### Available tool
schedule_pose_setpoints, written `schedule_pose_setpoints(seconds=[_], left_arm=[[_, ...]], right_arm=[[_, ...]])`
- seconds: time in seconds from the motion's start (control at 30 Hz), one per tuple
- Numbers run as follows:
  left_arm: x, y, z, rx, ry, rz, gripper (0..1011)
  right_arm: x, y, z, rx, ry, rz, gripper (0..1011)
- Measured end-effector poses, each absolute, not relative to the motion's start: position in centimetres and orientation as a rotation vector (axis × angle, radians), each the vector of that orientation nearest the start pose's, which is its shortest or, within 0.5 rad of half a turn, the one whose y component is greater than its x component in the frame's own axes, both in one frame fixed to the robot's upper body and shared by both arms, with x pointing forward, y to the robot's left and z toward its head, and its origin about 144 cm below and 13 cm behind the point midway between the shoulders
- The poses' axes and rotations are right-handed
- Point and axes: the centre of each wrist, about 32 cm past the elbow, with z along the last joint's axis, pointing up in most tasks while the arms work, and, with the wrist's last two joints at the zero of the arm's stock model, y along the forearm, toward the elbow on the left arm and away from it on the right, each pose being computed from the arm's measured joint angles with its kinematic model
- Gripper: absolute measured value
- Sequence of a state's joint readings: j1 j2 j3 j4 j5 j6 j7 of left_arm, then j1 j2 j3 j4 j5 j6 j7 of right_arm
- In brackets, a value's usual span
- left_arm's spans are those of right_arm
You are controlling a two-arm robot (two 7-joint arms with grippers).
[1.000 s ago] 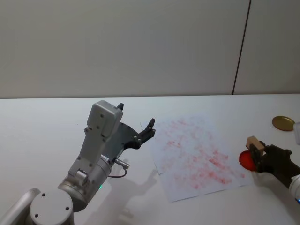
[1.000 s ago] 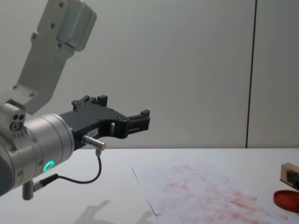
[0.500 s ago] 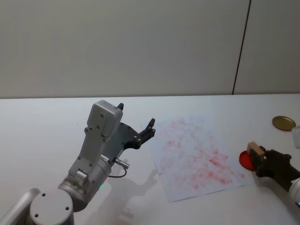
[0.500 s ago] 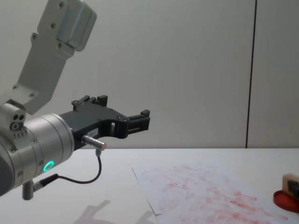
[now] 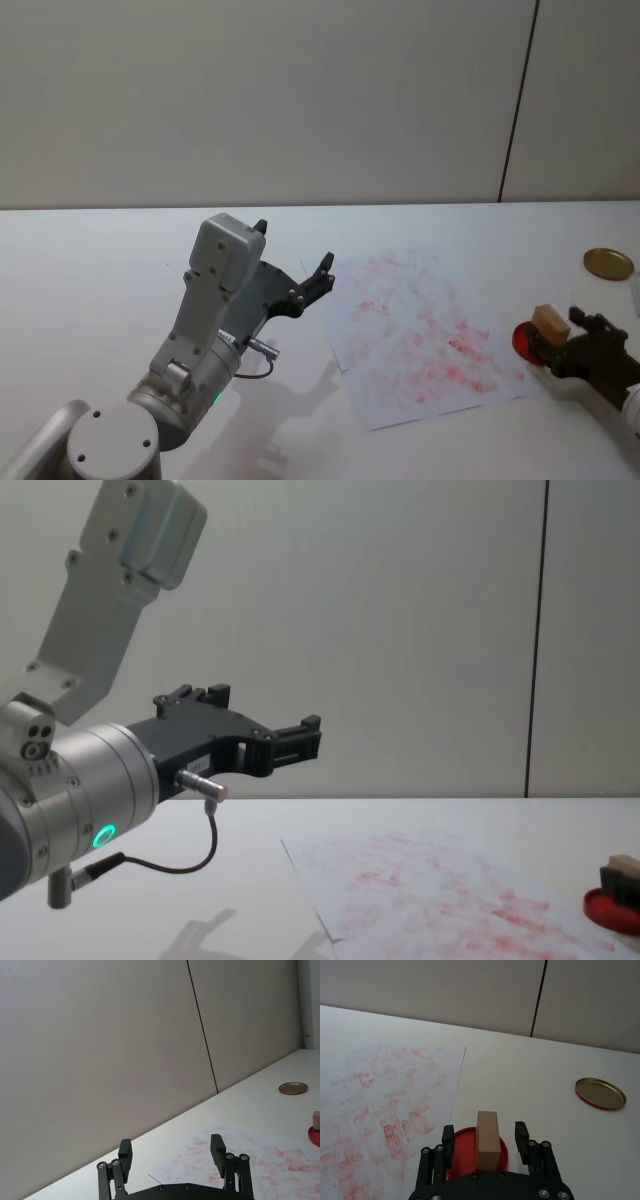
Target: Use the one hand to pick up the stamp and affix it onto the A4 paper.
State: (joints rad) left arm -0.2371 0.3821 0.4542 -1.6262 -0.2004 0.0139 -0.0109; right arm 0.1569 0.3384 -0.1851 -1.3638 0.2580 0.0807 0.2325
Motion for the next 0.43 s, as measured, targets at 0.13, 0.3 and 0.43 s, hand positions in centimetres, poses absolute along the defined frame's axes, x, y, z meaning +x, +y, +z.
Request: schedule_pose_setpoints(seconds=[0.13,0.3,0.43], left_arm=[[49.2,19.8,120.4,0.061,-0.268,1.124,993],[49.2,19.8,120.4,0.061,-0.268,1.124,993],[49.2,19.8,120.4,0.061,-0.268,1.124,993]], right_arm=[[49.7,-29.2,113.5,-0.191,0.049,-1.234,831],[49.5,-29.0,114.2,-0.165,0.012,-1.238,949],[49.4,-28.7,114.9,-0.147,-0.016,-1.240,1001]])
